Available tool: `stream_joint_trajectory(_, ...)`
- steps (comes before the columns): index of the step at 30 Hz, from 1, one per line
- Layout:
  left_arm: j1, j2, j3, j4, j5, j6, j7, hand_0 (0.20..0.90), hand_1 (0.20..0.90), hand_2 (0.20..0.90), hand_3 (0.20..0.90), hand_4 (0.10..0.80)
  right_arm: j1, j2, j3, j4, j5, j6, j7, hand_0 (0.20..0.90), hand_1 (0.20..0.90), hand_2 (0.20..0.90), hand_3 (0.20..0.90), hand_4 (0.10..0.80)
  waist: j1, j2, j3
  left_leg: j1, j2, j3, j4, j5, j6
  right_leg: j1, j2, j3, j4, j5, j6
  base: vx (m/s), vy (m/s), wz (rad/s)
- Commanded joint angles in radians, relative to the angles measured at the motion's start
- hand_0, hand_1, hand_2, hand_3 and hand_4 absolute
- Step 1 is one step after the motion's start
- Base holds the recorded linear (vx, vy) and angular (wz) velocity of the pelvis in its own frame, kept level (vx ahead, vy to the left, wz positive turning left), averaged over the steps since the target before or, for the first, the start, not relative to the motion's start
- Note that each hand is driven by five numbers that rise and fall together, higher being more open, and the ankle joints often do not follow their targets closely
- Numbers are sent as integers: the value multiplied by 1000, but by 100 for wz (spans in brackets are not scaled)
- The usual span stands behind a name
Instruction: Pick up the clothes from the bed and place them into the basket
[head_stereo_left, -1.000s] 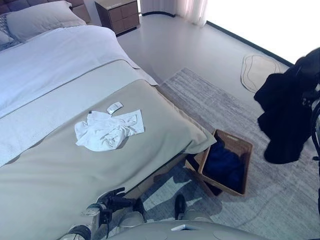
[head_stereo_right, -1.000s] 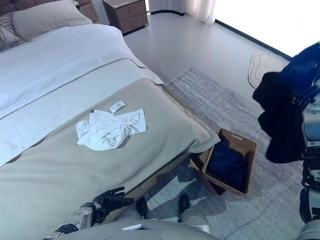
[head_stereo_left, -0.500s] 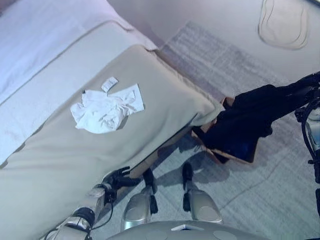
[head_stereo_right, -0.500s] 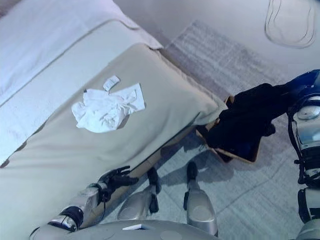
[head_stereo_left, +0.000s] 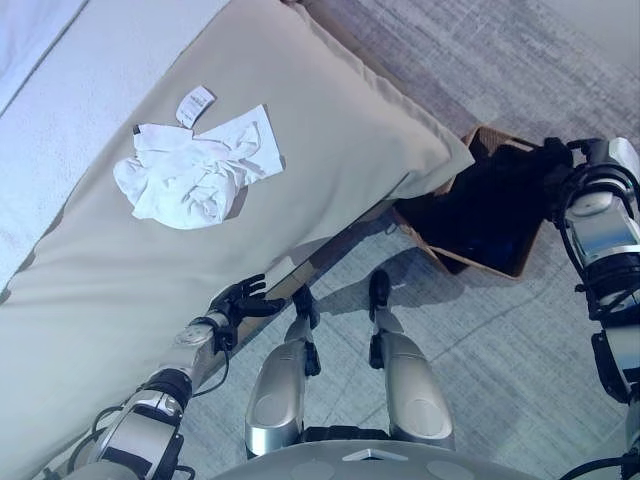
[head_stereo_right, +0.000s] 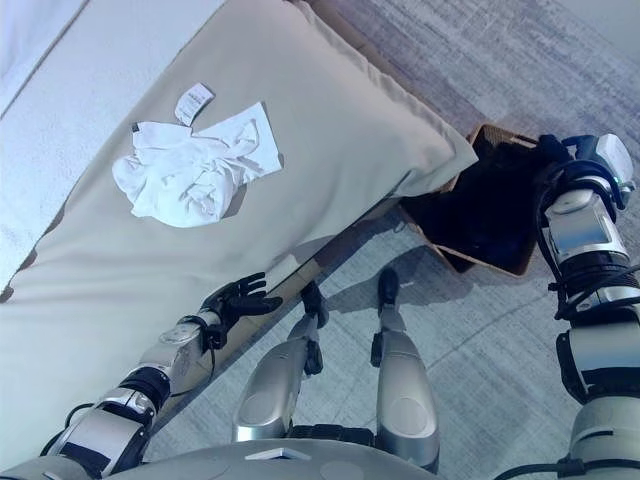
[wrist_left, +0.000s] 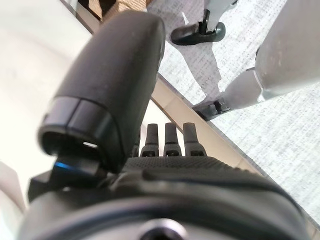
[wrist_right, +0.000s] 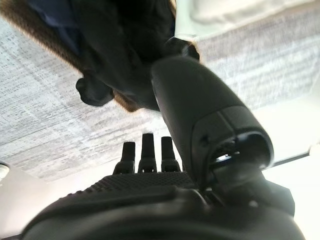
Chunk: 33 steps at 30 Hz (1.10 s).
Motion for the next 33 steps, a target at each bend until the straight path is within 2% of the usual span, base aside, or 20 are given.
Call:
stream_joint_trajectory(1, 71, 14, -41, -16, -35, -47, 8, 900, 900, 900, 900, 800, -71, -70, 18, -38, -11, -98, -163, 900, 900, 900, 900, 800, -19, -8, -30, -91, -48, -50, 131, -100, -3, -48, -21, -62, 109, -142, -16, -5, 57, 4)
stream_joint_trajectory(3, 78, 10, -38, -17, -39, -51, 9, 900, 900, 900, 900, 800, -60, -65, -2, -62, 22, -119, -188, 900, 900, 900, 900, 800, -21, -6, -26, -87, -50, -50, 124, -98, -2, -47, -19, -58, 106, -141, -16, 3, 64, 3)
stream_joint_trajectory(4, 84, 6, -35, -21, -39, -51, 9, 900, 900, 900, 900, 800, -52, -62, -24, -87, 113, -140, -216, 900, 900, 900, 900, 800, -22, -5, -24, -82, -50, -49, 117, -97, -2, -43, -18, -56, 103, -140, -15, 13, 81, 4)
stream_joint_trajectory(5, 91, 4, -33, -23, -40, -50, 11, 900, 900, 900, 900, 800, -38, -53, -62, -124, 184, -171, -243, 900, 900, 900, 900, 800, -23, -7, -22, -76, -51, -48, 114, -98, -2, -39, -18, -56, 102, -139, -13, 27, 81, 4)
stream_joint_trajectory(7, 114, -2, -13, -13, -44, -55, 9, 900, 900, 900, 900, 800, 24, -13, -163, -268, 210, -220, -249, 900, 900, 900, 900, 800, -30, -19, -27, -54, -51, -44, 100, -103, -1, -23, -17, -56, 95, -139, -10, 44, 106, 4)
stream_joint_trajectory(9, 114, -1, 4, 1, -48, -49, 6, 900, 900, 900, 900, 800, 58, 9, -188, -354, 141, -180, -219, 900, 900, 900, 900, 800, -33, -33, -35, -44, -51, -38, 92, -103, -1, -15, -18, -58, 92, -138, -6, 29, 96, 3)
stream_joint_trajectory(13, 145, 1, 31, 6, -54, -46, 7, 900, 900, 900, 900, 800, 105, -28, -210, -469, 23, -156, -171, 900, 900, 900, 900, 800, -27, -61, -61, -13, -49, -33, 79, -109, 0, 20, -23, -73, 81, -137, 1, 44, 87, 6)
stream_joint_trajectory(15, 166, -2, 47, 6, -51, -45, 10, 900, 900, 900, 900, 800, 131, -28, -224, -542, -16, -204, -150, 900, 900, 900, 900, 800, -20, -76, -75, -1, -51, -35, 76, -112, 3, 40, -28, -81, 72, -134, 6, 59, 88, 17)
stream_joint_trajectory(17, 185, -5, 72, 14, -45, -38, 8, 900, 900, 900, 900, 800, 155, -15, -202, -655, -87, -255, -38, 900, 900, 900, 900, 800, -4, -92, -94, 16, -57, -39, 71, -114, 5, 66, -37, -99, 60, -131, 15, 57, 128, 23)
stream_joint_trajectory(18, 186, -5, 72, 14, -45, -38, 7, 900, 900, 900, 900, 800, 156, -15, -203, -656, -88, -256, -38, 900, 900, 900, 900, 800, -5, -92, -94, 17, -57, -39, 70, -114, 5, 67, -38, -100, 59, -131, 15, 58, 133, 21)
stream_joint_trajectory(21, 195, -13, 87, 36, -34, -35, -2, 900, 900, 900, 900, 800, 133, -10, -108, -698, -215, -333, 111, 900, 900, 900, 900, 800, 34, -106, -114, 30, -69, -60, 68, -115, 12, 99, -51, -132, 58, -137, 20, 65, 131, 30)
stream_joint_trajectory(26, 204, -13, 66, 53, 7, -44, -15, 900, 900, 900, 900, 800, 42, 22, 64, -593, -328, -350, 212, 900, 900, 900, 900, 800, 127, -116, -123, 18, -92, -126, 112, -127, 35, 140, -78, -199, 102, -169, 16, 96, 130, 47)
stream_joint_trajectory(27, 204, -8, 59, 53, 29, -43, -12, 900, 900, 900, 900, 800, 23, 47, 99, -548, -360, -347, 206, 900, 900, 900, 900, 800, 151, -122, -122, 26, -97, -148, 122, -149, 35, 155, -81, -202, 123, -198, 23, 176, 94, 49)
stream_joint_trajectory(29, 203, 8, 43, 58, 78, -45, -4, 900, 900, 900, 900, 800, -28, 86, 169, -455, -407, -342, 186, 900, 900, 900, 900, 800, 201, -128, -116, 22, -103, -183, 130, -149, 46, 170, -94, -230, 153, -211, 22, 160, 78, 54)
stream_joint_trajectory(31, 202, 23, 35, 63, 54, -37, 2, 900, 900, 900, 900, 800, -87, 126, 234, -364, -434, -325, 159, 900, 900, 900, 900, 800, 247, -129, -113, 22, -108, -214, 130, -146, 57, 188, -108, -257, 177, -220, 22, 143, 96, 59)
stream_joint_trajectory(33, 188, 46, 39, 81, 23, -27, -2, 900, 900, 900, 900, 800, -187, 175, 304, -232, -593, -288, 89, 900, 900, 900, 900, 800, 312, -121, -113, 6, -120, -260, 132, -141, 65, 206, -133, -293, 211, -232, 16, 137, 136, 58)
